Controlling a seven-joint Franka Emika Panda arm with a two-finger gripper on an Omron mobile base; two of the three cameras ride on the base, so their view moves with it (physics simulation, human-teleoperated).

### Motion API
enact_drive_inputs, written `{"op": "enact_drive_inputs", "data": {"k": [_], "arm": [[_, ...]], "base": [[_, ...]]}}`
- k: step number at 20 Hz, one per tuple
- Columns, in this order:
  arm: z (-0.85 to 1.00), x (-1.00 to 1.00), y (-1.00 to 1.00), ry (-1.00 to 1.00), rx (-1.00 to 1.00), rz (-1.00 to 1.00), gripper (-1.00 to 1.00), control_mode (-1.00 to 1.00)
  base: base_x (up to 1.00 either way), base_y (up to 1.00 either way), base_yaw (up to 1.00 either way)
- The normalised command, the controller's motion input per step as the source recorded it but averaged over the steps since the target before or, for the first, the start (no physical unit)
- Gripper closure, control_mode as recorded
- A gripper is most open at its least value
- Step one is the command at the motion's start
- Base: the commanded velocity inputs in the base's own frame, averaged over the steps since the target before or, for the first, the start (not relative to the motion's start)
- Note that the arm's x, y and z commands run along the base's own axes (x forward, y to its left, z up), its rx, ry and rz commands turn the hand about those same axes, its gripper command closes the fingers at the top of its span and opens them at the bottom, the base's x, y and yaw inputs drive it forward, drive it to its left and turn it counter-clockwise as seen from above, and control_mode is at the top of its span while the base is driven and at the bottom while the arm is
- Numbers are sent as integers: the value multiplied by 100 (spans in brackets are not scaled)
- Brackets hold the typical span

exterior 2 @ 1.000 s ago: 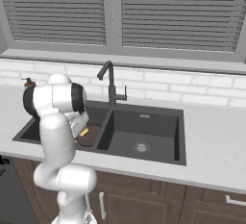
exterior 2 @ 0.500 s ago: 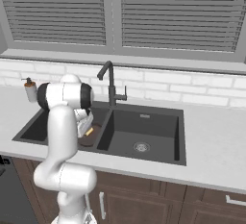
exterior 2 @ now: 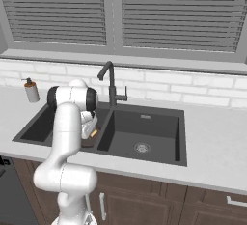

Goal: Pick the pan and sponge and place them into the sink. Then turn on the water.

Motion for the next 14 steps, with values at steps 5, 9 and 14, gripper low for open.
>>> {"op": "enact_drive_inputs", "data": {"k": [5,9,14], "arm": [[-40,35,0,-1,0,0,100,-100],[-30,19,-1,-3,0,0,-100,-100],[-3,0,-1,-11,0,0,-100,-100]], "base": [[0,0,0],[0,0,0],[0,0,0]]}}
